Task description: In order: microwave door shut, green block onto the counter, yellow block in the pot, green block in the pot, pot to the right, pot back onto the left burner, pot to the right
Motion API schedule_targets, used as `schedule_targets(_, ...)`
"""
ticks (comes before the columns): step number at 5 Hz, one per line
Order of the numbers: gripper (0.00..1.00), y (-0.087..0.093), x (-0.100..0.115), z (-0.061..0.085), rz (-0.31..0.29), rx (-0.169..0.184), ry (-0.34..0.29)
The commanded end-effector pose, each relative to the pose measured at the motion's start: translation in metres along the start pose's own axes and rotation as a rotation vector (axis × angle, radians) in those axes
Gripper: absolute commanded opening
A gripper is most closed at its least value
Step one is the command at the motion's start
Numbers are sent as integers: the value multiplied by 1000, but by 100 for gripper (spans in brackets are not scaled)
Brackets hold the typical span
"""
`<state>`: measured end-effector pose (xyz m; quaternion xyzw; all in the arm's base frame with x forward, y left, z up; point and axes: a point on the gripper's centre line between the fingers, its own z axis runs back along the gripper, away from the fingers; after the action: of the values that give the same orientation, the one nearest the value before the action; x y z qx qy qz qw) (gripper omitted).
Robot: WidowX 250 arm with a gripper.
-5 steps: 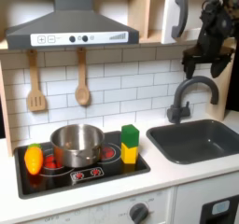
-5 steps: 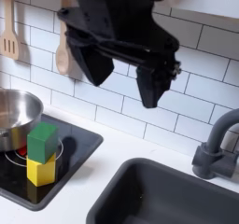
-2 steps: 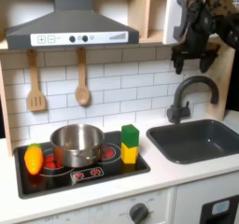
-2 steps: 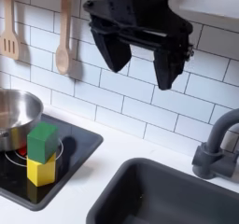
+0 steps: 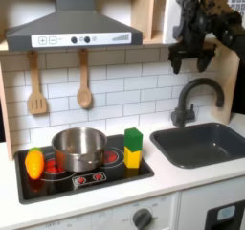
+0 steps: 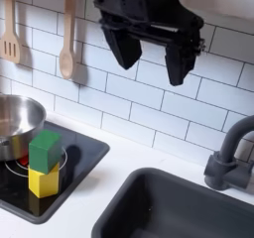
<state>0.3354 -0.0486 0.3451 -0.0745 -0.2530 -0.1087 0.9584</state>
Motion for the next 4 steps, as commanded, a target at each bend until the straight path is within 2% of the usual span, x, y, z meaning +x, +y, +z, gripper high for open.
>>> schedule_targets(1, 100, 3, 18, -5, 2, -1, -14)
schedule_targets(4, 100, 14, 40, -15, 29, 0, -22)
